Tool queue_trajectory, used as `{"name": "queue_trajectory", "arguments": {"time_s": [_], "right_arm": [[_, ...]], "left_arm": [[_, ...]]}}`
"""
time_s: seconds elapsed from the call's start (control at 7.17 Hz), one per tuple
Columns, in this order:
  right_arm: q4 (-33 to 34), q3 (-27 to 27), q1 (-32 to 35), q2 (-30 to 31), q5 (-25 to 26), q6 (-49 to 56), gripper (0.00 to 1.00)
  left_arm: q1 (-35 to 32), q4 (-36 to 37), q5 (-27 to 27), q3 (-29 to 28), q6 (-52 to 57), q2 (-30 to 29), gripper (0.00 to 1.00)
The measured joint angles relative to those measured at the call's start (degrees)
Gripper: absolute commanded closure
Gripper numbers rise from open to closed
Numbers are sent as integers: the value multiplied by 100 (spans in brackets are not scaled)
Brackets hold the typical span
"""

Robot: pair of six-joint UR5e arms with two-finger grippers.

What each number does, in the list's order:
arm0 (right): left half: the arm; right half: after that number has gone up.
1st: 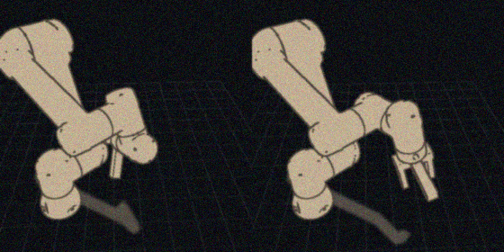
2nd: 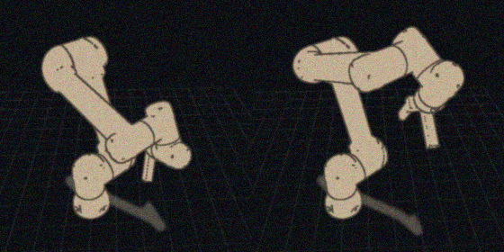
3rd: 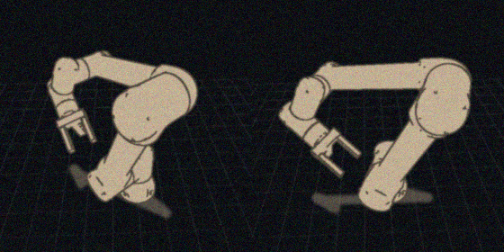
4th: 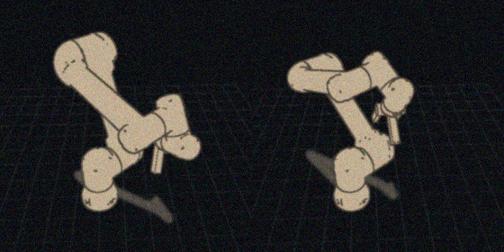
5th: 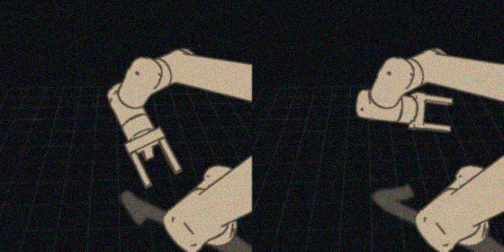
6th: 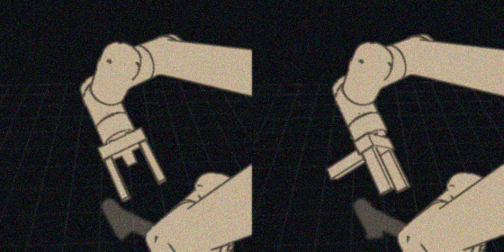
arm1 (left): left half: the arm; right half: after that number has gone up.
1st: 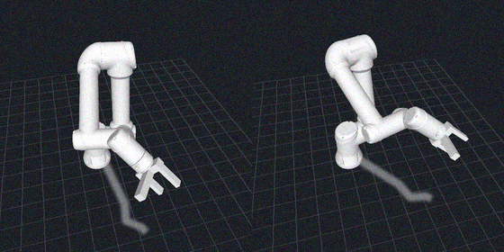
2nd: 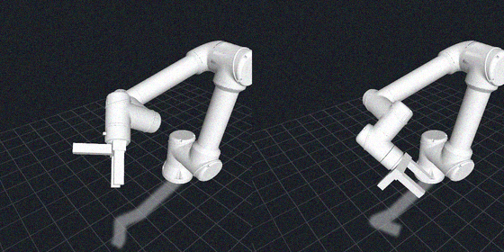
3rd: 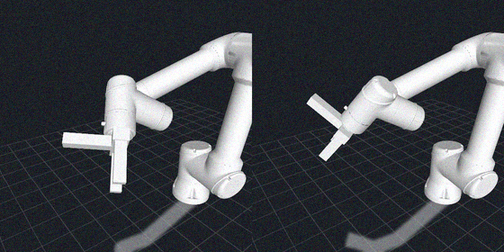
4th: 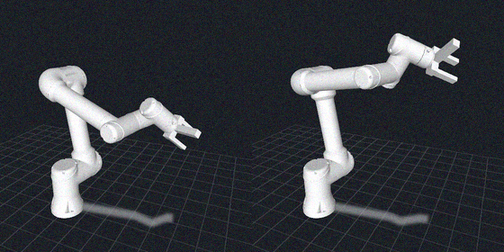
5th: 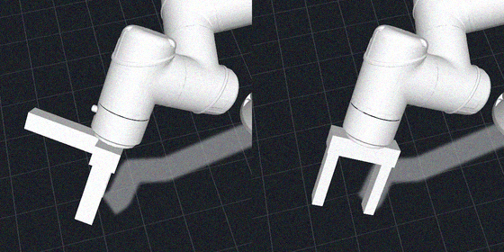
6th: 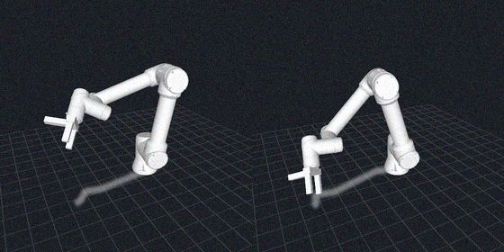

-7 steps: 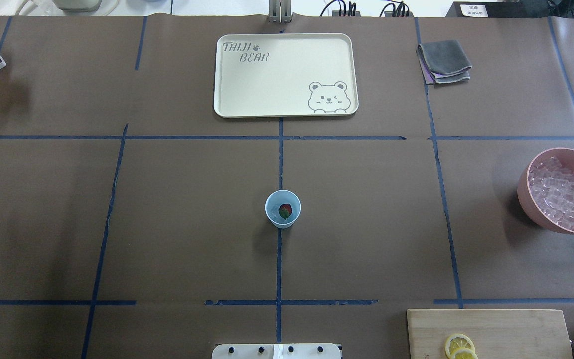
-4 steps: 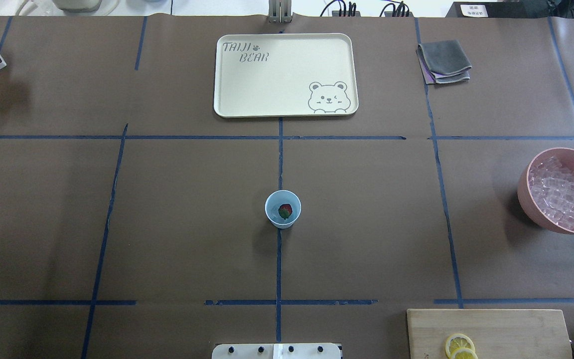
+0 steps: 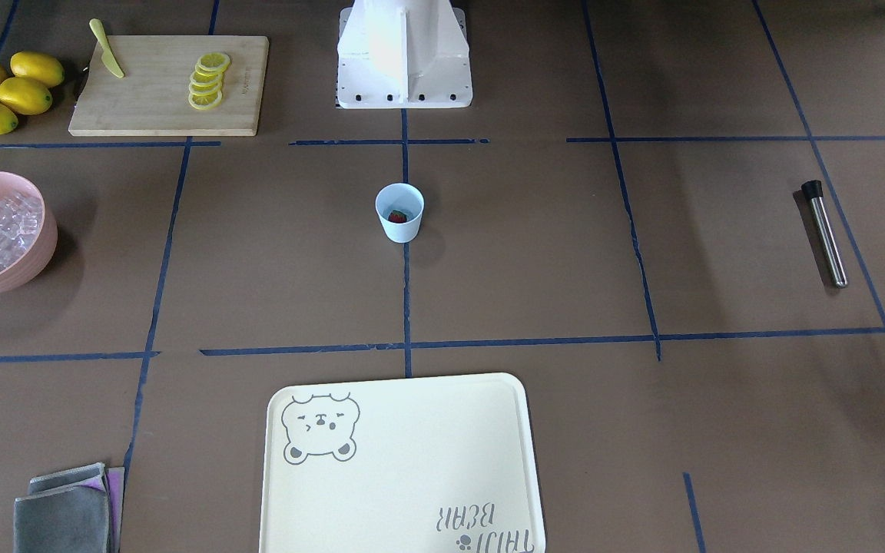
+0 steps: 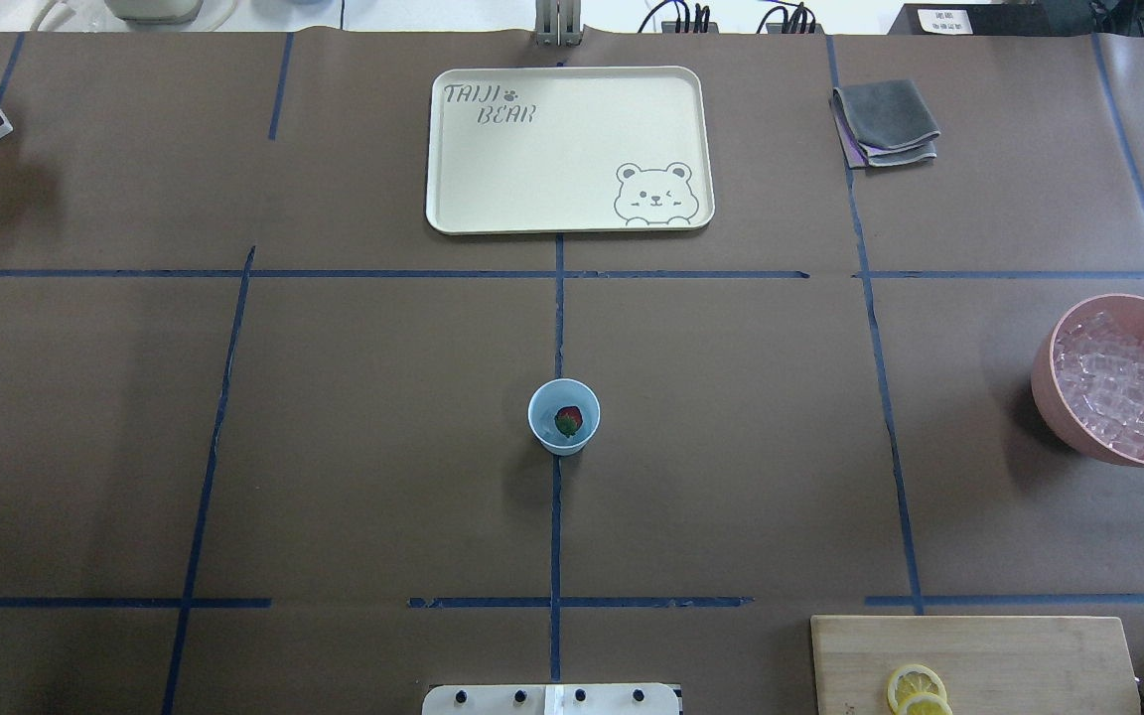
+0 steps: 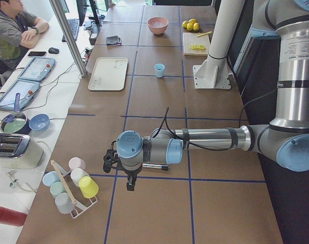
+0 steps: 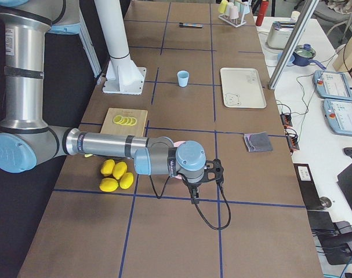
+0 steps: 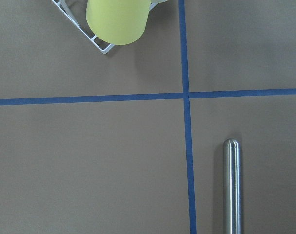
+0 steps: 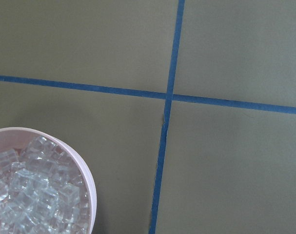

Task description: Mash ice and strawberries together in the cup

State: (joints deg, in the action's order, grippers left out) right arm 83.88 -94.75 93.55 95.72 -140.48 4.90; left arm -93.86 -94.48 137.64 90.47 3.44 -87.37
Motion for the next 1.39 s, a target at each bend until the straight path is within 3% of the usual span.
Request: {"name": "queue_trajectory", "arguments": {"time_s": [0.42, 1.39], "right_arm": [[524, -398, 33, -143, 20, -29, 1], [555, -390, 6, -147, 94, -7, 1]], "left_arm": [[-9, 5, -1, 12, -3, 1, 0], [-2, 250, 3, 88, 42, 116, 0]]}}
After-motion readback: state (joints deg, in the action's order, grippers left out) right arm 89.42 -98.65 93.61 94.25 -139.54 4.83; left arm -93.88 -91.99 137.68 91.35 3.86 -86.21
